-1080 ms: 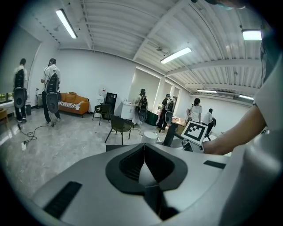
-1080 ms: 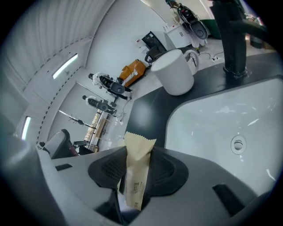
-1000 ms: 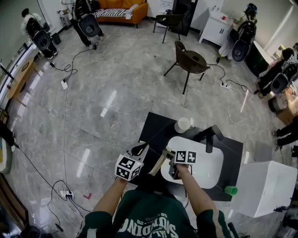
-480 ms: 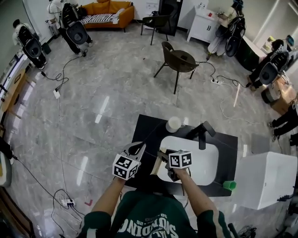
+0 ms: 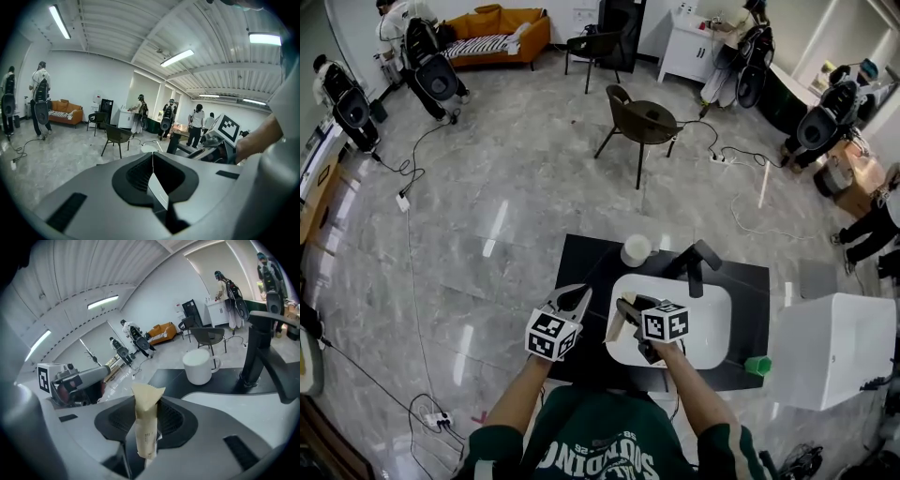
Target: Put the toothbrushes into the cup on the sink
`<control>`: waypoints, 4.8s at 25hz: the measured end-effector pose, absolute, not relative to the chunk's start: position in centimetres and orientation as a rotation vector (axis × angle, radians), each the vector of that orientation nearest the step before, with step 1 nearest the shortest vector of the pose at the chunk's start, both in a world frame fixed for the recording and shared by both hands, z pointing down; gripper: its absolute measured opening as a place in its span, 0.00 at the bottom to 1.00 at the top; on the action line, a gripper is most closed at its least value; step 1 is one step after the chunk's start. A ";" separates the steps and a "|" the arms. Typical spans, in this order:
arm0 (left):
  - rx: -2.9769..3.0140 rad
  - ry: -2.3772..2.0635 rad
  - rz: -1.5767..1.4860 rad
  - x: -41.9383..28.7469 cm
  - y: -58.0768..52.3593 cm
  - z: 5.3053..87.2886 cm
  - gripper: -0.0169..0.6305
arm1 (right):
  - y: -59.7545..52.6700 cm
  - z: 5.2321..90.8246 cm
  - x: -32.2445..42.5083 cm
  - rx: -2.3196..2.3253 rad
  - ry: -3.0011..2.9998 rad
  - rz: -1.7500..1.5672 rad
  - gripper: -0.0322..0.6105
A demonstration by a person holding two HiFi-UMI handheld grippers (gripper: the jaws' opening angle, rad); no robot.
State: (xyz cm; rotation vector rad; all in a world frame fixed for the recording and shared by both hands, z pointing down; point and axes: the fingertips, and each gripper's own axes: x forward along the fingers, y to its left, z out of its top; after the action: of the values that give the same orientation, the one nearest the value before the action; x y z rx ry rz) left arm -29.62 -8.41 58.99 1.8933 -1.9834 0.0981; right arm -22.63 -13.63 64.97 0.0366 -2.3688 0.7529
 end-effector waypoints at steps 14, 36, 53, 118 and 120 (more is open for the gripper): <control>1.928 -1.966 0.094 -29.5 -9.8 58.6 0.05 | -20.5 55.7 -24.7 0.180 -2.632 0.606 0.27; 1.864 -1.992 0.077 -31.6 -9.2 59.2 0.05 | -30.7 47.8 -30.8 0.399 -2.811 0.400 0.27; 1.818 -1.998 0.068 -34.2 -8.6 60.5 0.05 | -32.1 55.7 -31.9 0.489 -2.670 0.357 0.27; 1.734 -2.079 0.039 -33.1 -4.2 60.0 0.05 | -19.9 59.4 -29.0 0.321 -2.615 0.092 0.12; 1.717 -2.091 0.036 -33.4 -3.6 60.0 0.05 | -18.6 59.8 -29.5 0.289 -2.612 0.103 0.12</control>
State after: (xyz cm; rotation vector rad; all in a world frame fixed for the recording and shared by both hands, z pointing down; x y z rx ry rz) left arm -33.43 -3.62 60.03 1.7169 -2.0907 0.0356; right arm -29.52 -18.61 59.75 0.2889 -2.6118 0.1030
